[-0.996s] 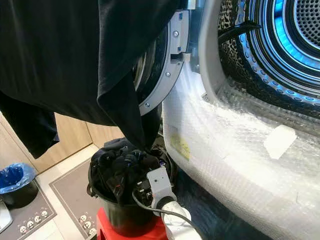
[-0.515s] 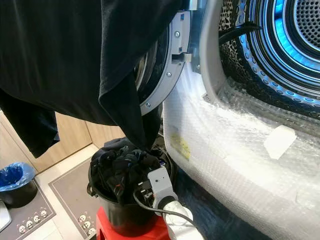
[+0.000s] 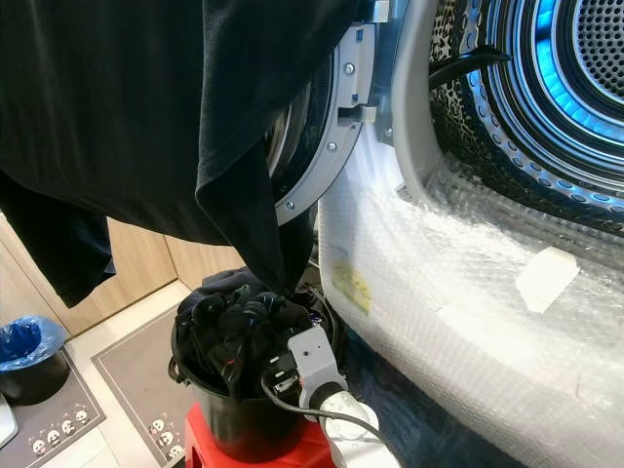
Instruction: Clothes washing
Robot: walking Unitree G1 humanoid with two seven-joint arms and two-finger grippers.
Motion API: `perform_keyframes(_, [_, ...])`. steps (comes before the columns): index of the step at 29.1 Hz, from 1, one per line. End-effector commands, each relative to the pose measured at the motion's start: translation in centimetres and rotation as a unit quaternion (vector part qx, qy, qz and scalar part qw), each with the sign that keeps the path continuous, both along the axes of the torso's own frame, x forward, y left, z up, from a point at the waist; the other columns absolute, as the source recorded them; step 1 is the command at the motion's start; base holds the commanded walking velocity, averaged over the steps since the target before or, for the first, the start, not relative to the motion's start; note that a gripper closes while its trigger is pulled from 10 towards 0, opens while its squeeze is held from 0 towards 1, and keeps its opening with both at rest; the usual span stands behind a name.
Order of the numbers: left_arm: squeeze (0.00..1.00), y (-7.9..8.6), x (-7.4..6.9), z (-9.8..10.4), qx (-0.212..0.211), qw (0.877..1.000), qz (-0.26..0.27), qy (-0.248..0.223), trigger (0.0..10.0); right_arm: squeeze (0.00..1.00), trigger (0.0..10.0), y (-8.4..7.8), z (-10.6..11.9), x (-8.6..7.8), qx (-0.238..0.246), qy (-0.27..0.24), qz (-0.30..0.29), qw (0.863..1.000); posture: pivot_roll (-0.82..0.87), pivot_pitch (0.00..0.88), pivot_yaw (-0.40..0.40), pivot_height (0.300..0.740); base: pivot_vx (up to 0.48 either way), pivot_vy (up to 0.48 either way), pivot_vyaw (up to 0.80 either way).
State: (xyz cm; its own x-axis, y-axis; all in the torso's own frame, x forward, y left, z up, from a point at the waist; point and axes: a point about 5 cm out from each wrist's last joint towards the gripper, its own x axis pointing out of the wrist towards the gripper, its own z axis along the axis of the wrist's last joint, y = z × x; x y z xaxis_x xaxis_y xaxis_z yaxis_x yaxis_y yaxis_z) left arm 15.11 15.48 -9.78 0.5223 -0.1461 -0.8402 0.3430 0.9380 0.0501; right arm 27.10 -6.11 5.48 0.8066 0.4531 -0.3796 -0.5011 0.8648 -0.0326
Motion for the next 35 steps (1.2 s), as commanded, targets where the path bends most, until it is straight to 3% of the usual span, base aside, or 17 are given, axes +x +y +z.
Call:
perform_keyframes(1, [0.0, -0.1, -2.0, -0.8, 0.0, 0.999, 0.003, 0.041, 10.0, 0.0, 0.0, 0.1, 0.3, 0.2, 0.001, -0.006, 0.007, 1.0, 0.0, 0.0, -0.033, 0.74, 0.0, 0.0, 0.0])
perform_keyframes(13, [0.0, -0.2, -1.6, -0.7, -0.004, 0.999, 0.011, 0.038, 10.0, 0.0, 0.0, 0.4, 1.8, 0.2, 0.052, -0.021, 0.037, 0.998, -0.01, 0.0, -0.032, 0.74, 0.0, 0.0, 0.0])
perform_keyframes(19, [0.0, -0.2, -1.2, -0.6, -0.006, 0.999, 0.015, 0.036, 10.0, 0.0, 0.0, 0.8, 3.6, -0.1, 0.126, -0.034, 0.085, 0.988, -0.01, 0.0, -0.03, 0.74, 0.0, 0.0, 0.0])
perform_keyframes(20, [0.0, -0.2, -1.2, -0.6, -0.006, 0.999, 0.015, 0.036, 10.0, 0.0, 0.7, 0.8, 4.0, -0.2, 0.136, -0.044, 0.098, 0.985, -0.01, 0.0, -0.03, 0.74, 0.0, 0.0, 0.0])
perform_keyframes(21, [0.0, -0.2, -1.1, -0.6, -0.006, 0.999, 0.015, 0.035, 10.0, 0.0, 0.7, 0.8, 4.4, -0.3, 0.144, -0.057, 0.112, 0.982, -0.01, 0.0, -0.03, 0.74, 0.0, 0.0, 0.0])
perform_keyframes(22, [0.0, -0.2, -1.1, -0.5, -0.007, 0.999, 0.016, 0.035, 10.0, 0.0, 10.0, 0.9, 4.5, -0.4, 0.153, -0.045, 0.116, 0.98, -0.02, 0.0, -0.03, 0.74, 0.0, 0.0, 0.0])
perform_keyframes(24, [0.0, -0.2, -1.0, -0.5, -0.007, 0.999, 0.017, 0.035, 10.0, 0.0, 10.0, 1.0, 4.8, -0.6, 0.176, -0.027, 0.129, 0.976, -0.02, 0.0, -0.029, 0.74, 0.0, 0.0, 0.0])
perform_keyframes(28, [0.0, -0.2, -0.9, -0.5, -0.008, 0.999, 0.017, 0.035, 10.0, 0.0, 10.0, 1.1, 5.9, -0.9, 0.2, -0.058, 0.142, 0.968, -0.02, 0.0, -0.03, 0.74, 0.0, 0.0, 0.0])
perform_keyframes(32, [0.0, -0.2, -0.9, -0.5, -0.009, 0.999, 0.017, 0.035, 10.0, 0.0, 10.0, 1.3, 6.6, -1.4, 0.241, -0.056, 0.169, 0.954, -0.02, 0.0, -0.031, 0.74, 0.0, 0.0, 0.0])
perform_keyframes(35, [0.0, -0.3, -0.8, -0.5, -0.009, 0.999, 0.016, 0.035, 10.0, 0.0, 10.0, 1.3, 6.8, -1.4, 0.248, -0.049, 0.171, 0.952, -0.02, 0.0, -0.031, 0.74, 0.0, 0.0, 0.0])
